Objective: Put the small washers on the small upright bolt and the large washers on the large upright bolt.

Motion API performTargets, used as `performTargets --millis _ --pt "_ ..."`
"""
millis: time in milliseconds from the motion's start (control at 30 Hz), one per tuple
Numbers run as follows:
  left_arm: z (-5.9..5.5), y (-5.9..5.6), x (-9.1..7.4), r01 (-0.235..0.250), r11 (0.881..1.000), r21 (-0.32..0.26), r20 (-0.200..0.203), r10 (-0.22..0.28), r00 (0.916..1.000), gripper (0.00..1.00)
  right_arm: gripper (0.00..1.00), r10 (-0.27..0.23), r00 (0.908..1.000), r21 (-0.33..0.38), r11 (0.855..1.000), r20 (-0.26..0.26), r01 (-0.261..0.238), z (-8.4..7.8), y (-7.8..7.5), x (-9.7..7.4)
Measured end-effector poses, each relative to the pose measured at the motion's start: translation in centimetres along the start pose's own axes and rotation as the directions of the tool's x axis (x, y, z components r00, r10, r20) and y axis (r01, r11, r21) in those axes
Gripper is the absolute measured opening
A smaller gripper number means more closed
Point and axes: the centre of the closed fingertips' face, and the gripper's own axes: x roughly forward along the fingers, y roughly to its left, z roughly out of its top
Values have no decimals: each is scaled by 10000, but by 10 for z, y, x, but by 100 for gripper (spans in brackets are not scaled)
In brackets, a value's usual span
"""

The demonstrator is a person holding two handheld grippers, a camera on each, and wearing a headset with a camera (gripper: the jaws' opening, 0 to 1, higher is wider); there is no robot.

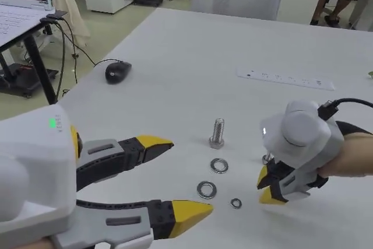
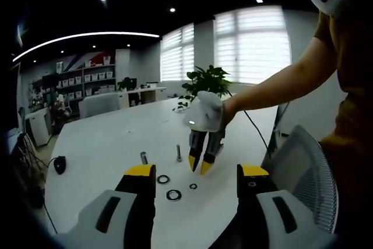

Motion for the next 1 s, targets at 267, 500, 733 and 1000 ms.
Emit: performTargets --millis 267,500,733,1000 --pt "2 5 0 -62 10000 33 99 61 9999 55 17 330 9994 -366 9988 -92 -334 16 7 17" --pt "1 8 3 -16 10000 41 40 16 10000 55 19 442 9989 -519 9976 -145 -449 19 9 25" --pt "-4 13 10 51 10000 -3 -98 -51 9999 55 20 528 9982 -825 9951 -297 -551 19 9 26" --pt "-13 15 17 186 9998 -11 -405 -187 9990 55 20 628 9977 -830 9944 -259 -648 18 9 26"
